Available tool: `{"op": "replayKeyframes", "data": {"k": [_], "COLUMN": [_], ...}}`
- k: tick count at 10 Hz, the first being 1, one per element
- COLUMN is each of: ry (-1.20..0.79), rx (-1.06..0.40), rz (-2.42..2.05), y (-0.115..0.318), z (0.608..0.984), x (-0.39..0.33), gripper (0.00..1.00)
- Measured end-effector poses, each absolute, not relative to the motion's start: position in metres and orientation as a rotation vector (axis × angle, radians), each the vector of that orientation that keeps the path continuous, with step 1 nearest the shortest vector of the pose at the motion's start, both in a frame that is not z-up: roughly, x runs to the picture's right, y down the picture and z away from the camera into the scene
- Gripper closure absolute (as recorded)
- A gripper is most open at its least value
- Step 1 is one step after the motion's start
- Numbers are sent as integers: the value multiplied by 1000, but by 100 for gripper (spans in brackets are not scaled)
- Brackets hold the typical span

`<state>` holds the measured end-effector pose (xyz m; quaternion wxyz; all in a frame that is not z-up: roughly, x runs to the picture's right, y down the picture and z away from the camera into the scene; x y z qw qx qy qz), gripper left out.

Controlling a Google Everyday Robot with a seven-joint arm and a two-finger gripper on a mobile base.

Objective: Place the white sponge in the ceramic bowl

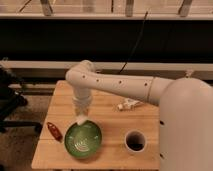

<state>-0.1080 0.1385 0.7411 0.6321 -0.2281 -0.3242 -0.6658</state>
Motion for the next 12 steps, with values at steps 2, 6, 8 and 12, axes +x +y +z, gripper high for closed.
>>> {"op": "replayKeyframes", "data": {"k": [2,6,8,12], "ry": [-749,-747,-753,-787], "rx": [-541,-566,-561,-555], "rz": [-1528,-1542,-1554,-1572], "y": [157,177,184,195], "z": [735,735,733,728], "x": [-89,-74,-75,-85], "gripper": [100,100,100,100]}}
